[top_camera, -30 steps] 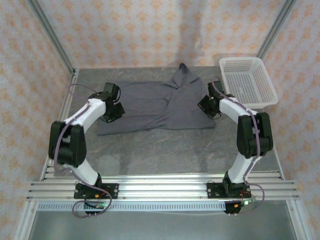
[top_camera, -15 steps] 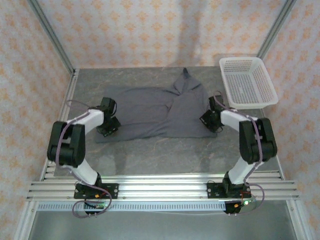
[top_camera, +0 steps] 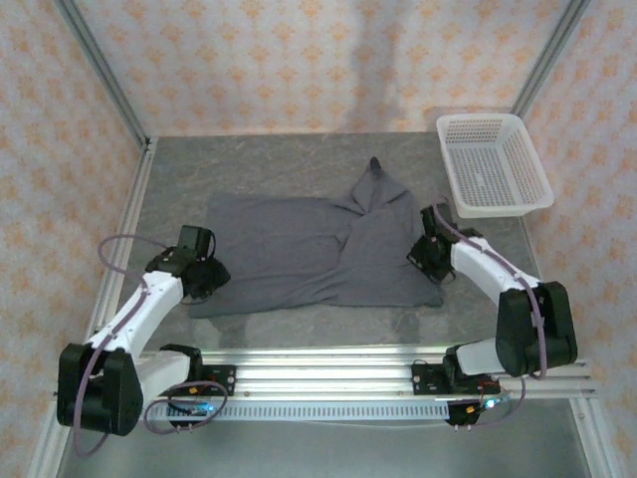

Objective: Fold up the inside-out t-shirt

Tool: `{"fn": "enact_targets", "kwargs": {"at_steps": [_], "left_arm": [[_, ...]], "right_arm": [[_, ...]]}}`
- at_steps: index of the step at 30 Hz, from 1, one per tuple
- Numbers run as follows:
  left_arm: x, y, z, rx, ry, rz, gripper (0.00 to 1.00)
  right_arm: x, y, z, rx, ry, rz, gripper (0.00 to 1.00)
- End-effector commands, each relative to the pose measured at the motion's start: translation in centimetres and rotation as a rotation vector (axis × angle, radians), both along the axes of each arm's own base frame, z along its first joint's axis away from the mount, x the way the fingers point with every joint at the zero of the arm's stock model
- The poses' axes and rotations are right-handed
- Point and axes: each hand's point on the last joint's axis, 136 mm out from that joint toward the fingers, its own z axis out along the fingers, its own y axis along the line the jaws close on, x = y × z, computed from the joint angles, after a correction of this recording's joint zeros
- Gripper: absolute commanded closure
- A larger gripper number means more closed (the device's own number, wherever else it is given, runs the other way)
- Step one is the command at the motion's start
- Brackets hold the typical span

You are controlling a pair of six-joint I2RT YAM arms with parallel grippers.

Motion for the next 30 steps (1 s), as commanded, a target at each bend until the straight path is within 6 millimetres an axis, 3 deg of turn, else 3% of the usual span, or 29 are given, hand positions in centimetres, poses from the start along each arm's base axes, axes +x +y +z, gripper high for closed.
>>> {"fn": "enact_targets", "kwargs": {"at_steps": [1,3,5,8,11,15,16,21,30], "left_arm": [[4.2,0.9,6.0,0.091,-0.185,-0.037,0.35],[6.2,1.2,7.9,0.122,-0.220,-0.054,0.31],[8.0,1.3,8.9,0.139,-0.233,-0.064,0.30],[9.4,0.9,9.6,0.125,-0.254,-0.077,0.27],[9.7,0.6,9.7,0.112,-0.260,-0.087,0.26],[9.3,0.8,8.7,0.121,-0.234,-0.090,0.26],[9.1,0.9,8.4,0.123,-0.224,-0.088,0.26],[8.8,0.9,7.5,0.123,-0.201,-0.089,0.25],[9.7,1.0,7.7,0.125,-0.202,-0.092,0.25]], "right_arm": [[7.5,-1.5,6.4,-0.239,-0.194,0.072,0.70],[11.6,-1.4,6.9,-0.321,-0.166,0.119,0.66],[15.5,-1.2,5.7,-0.392,-0.106,0.161,0.64],[19.5,-1.2,3.4,-0.432,-0.038,0.209,0.62],[21.7,-1.2,1.5,-0.432,0.009,0.257,0.58],[22.4,-0.1,-0.7,-0.387,0.057,0.320,0.58],[22.4,-0.1,-1.2,-0.380,0.065,0.318,0.52],[22.4,-0.6,-2.7,-0.331,0.085,0.305,0.49],[22.8,0.6,-5.5,-0.234,0.123,0.354,0.60]]}}
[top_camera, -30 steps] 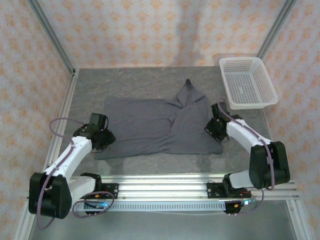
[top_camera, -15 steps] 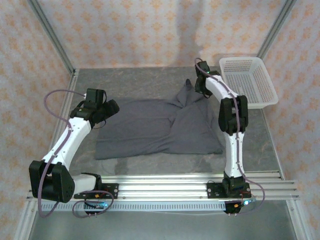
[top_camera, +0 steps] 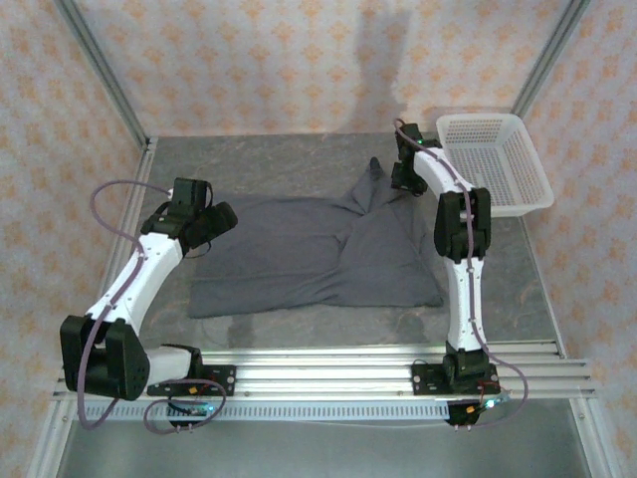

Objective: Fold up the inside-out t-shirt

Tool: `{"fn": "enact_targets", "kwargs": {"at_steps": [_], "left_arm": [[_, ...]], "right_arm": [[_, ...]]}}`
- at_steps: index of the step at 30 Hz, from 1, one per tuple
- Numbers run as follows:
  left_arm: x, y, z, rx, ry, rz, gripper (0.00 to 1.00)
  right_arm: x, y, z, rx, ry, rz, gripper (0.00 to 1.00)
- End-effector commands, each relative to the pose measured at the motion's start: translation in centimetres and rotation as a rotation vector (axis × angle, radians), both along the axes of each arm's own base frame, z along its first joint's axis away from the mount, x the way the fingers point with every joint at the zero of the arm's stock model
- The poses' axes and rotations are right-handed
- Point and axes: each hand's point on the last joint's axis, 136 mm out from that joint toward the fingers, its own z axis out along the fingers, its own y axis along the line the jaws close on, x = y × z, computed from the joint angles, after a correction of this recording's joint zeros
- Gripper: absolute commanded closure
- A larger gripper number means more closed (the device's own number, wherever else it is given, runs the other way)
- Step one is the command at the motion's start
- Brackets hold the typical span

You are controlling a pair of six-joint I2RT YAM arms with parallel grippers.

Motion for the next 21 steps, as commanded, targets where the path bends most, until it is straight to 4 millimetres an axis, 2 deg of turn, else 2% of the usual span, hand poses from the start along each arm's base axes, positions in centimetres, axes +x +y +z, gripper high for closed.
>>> {"fn": "enact_targets", "kwargs": {"at_steps": [1,4,6,10,16,19,21], "left_arm": [[0.5,0.5,0.3,0.027,-0.002,-0.003,0.25],[1.1,0.3,0.1,0.003,0.010,-0.011,0.25],[1.7,0.0,0.0,-0.013,0.015,-0.049,0.25],[3.2,1.2,-1.0,-0.001,0.097,-0.027,0.20],[7.4,5.2,-3.0,0.107,0.216,0.082,0.16],[9.7,6.9,-4.3,0.136,0.264,0.134,0.23],[11.1,7.5,-6.0,0.139,0.309,0.148,0.30]], "right_arm": [[-0.8,0.6,-1.9,0.028,0.073,0.026,0.63],[-0.9,0.4,-2.3,0.039,0.081,0.029,0.72],[-0.7,0.3,-1.9,0.037,0.073,0.037,0.83],[-0.1,0.6,-0.4,0.056,0.050,0.057,1.00],[0.3,1.6,3.6,0.129,-0.054,0.054,1.00],[0.0,1.7,3.9,0.142,-0.068,0.049,1.00],[-0.2,1.6,3.6,0.144,-0.057,0.047,1.00]]}}
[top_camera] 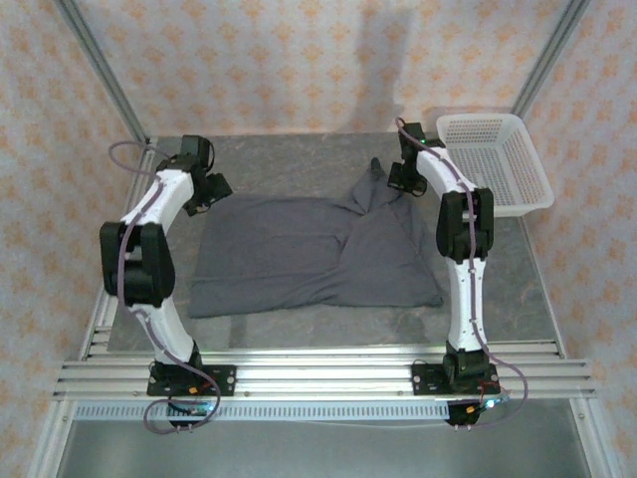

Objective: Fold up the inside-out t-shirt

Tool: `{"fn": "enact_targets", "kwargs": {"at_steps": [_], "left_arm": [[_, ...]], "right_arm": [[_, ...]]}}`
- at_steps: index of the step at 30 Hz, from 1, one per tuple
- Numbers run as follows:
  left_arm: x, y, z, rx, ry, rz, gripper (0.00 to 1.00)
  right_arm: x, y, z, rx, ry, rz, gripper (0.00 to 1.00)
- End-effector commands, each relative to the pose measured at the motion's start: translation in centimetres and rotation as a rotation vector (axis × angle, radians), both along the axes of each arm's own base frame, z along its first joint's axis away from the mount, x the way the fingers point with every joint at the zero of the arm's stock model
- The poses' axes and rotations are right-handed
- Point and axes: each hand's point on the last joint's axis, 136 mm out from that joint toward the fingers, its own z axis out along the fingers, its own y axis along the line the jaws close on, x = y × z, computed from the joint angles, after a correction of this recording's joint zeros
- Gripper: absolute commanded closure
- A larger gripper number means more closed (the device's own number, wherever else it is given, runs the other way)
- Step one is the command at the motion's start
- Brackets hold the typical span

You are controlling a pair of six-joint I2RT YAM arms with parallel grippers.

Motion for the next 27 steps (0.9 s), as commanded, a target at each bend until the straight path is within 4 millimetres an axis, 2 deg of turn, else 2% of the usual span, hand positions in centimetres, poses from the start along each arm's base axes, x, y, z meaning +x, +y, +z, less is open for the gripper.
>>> {"fn": "enact_targets", "kwargs": {"at_steps": [1,8,15,19,22,27], "left_arm": [[0.6,2.1,-1.8,0.062,0.104,0.044,0.35],[4.8,2.5,-4.3,0.041,0.120,0.028,0.48],[7.6,2.6,-5.6,0.033,0.085,-0.003,0.46],[7.6,2.2,-7.4,0.004,0.126,-0.007,0.49],[7.1,2.1,-8.4,-0.006,0.141,0.006,0.56],[6.8,2.1,-9.0,-0.008,0.153,0.012,0.62]], "right_arm": [[0.2,0.1,2.5,0.030,-0.054,-0.011,1.00],[0.2,0.4,2.1,0.047,-0.053,-0.005,1.00],[0.4,0.5,1.9,0.053,-0.047,0.007,1.00],[0.5,0.3,2.3,0.042,-0.050,0.008,1.00],[0.5,0.2,2.5,0.035,-0.053,0.009,1.00],[0.7,0.1,2.6,0.037,-0.058,-0.007,1.00]]}}
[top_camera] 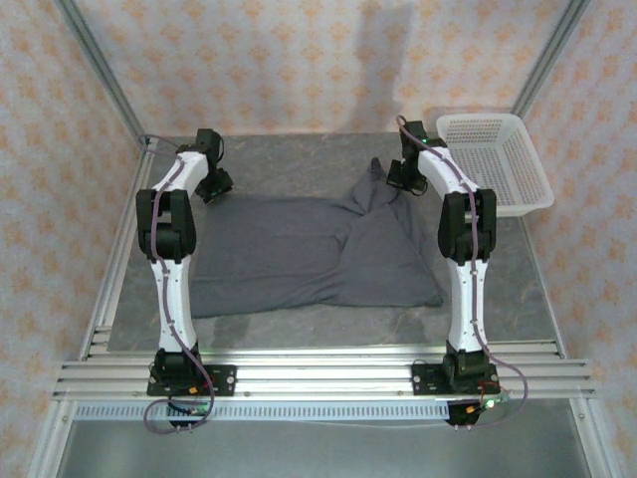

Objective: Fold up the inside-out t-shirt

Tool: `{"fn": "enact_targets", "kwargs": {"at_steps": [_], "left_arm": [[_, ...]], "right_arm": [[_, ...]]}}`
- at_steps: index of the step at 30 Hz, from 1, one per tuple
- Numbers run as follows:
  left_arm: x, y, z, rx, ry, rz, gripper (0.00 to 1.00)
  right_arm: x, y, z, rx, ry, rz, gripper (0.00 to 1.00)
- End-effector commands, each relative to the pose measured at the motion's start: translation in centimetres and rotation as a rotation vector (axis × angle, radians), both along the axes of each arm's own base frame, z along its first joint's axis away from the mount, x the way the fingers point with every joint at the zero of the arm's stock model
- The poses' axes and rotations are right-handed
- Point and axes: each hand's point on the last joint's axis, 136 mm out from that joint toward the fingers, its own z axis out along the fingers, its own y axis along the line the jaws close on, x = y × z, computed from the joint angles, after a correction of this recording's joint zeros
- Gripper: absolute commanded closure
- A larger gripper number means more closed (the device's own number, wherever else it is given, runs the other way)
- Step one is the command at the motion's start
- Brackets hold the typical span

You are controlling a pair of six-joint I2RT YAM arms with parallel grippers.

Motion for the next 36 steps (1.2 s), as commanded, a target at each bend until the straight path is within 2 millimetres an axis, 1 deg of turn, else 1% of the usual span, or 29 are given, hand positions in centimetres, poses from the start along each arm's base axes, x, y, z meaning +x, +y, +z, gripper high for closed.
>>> {"fn": "enact_targets", "kwargs": {"at_steps": [1,2,6,8,11,13,16,18,21,23,26,29,32,34,36], "left_arm": [[-0.7,0.5,-1.0,-0.005,0.040,0.012,0.66],[-0.7,0.6,-1.0,-0.002,0.046,0.012,0.71],[-0.6,1.4,-0.9,0.022,0.066,0.025,0.99],[-0.6,2.0,-0.6,0.031,0.069,0.030,1.00],[-0.9,3.0,0.7,0.038,0.057,0.045,1.00],[-1.4,3.7,1.8,0.042,0.037,0.061,1.00],[-2.4,4.3,3.2,0.067,0.023,0.072,1.00],[-3.1,4.3,3.2,0.074,0.036,0.077,1.00],[-3.8,3.9,2.3,0.053,0.056,0.086,1.00],[-4.2,3.9,1.7,0.052,0.074,0.090,1.00],[-4.6,4.1,2.0,0.064,0.076,0.096,1.00],[-4.5,3.9,3.5,0.052,0.039,0.094,1.00],[-5.4,3.7,5.2,0.048,0.021,0.101,1.00],[-6.6,3.6,6.2,0.050,0.008,0.109,1.00],[-8.2,3.4,6.5,0.050,0.006,0.117,1.00]], "right_arm": [[0.6,-0.7,1.9,-0.013,-0.036,-0.021,1.00],[0.7,-0.7,1.8,-0.015,-0.035,-0.026,1.00],[0.7,-1.0,2.2,-0.017,-0.040,-0.044,1.00],[0.7,-1.4,2.3,-0.009,-0.042,-0.066,1.00],[0.6,-2.5,2.5,0.005,-0.045,-0.119,1.00],[0.4,-3.4,2.8,-0.003,-0.054,-0.151,1.00],[0.1,-4.0,3.0,-0.012,-0.080,-0.182,1.00],[0.0,-4.0,2.6,-0.005,-0.076,-0.191,1.00],[-0.1,-3.8,2.1,0.007,-0.057,-0.199,1.00],[-0.1,-3.7,2.3,0.015,-0.060,-0.202,1.00],[0.1,-3.8,3.6,0.013,-0.082,-0.201,1.00],[0.2,-3.7,5.0,0.022,-0.100,-0.193,1.00],[-0.5,-3.5,5.7,0.042,-0.104,-0.194,1.00],[-1.8,-3.7,5.7,0.041,-0.097,-0.205,1.00],[-3.4,-3.9,5.1,0.045,-0.092,-0.221,1.00]]}}
